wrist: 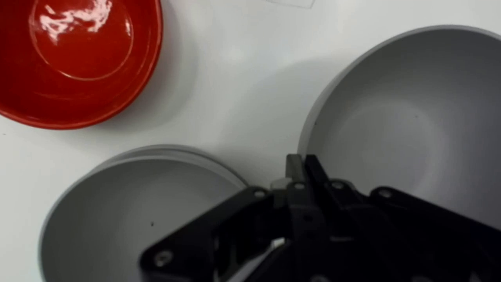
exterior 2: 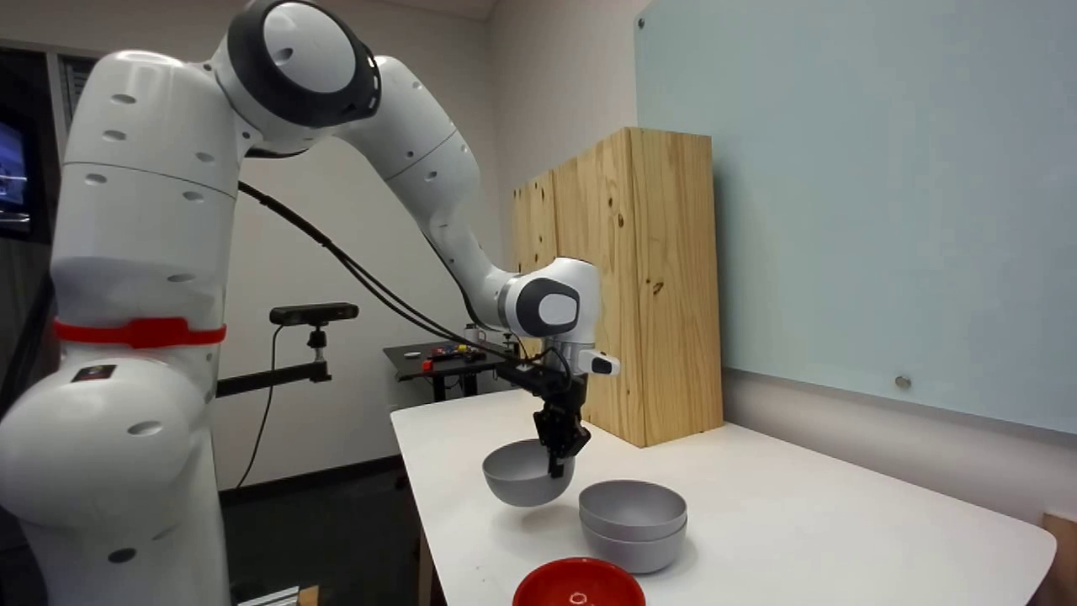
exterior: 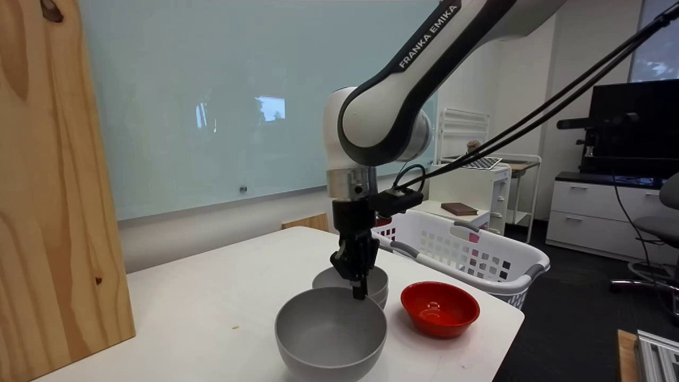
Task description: Unstack the grey bowls.
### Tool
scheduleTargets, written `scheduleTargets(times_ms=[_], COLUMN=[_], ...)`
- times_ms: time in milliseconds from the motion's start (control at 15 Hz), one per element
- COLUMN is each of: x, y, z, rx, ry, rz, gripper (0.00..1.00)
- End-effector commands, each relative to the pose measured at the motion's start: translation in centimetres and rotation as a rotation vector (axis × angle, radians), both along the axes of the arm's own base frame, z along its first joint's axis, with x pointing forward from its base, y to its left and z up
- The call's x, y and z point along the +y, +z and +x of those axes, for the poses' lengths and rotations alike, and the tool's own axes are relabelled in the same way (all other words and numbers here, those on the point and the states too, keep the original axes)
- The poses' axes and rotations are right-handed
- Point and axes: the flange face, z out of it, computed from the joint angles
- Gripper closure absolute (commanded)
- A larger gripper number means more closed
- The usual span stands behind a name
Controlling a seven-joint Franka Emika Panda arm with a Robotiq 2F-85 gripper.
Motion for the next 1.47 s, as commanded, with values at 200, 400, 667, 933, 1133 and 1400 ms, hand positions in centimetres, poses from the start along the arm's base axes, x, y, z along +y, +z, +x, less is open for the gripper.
scheduleTargets(times_ms=[200, 400, 667, 933, 1133, 1400], x=[0.6, 0.1, -1.2, -2.2, -2.8, -3.3], y=[-2.4, -3.0, -4.8, -6.2, -7.0, -7.4], z=[-1.0, -0.9, -1.0, -1.0, -1.0, -0.9], rx=[0.03, 0.014, 0.013, 0.028, 0.04, 0.049], ry=[-0.036, -0.037, -0.055, -0.076, -0.085, -0.09], rz=[0.052, 0.042, 0.03, 0.034, 0.037, 0.03], gripper=[0.99, 0.99, 0.99, 0.99, 0.99, 0.99])
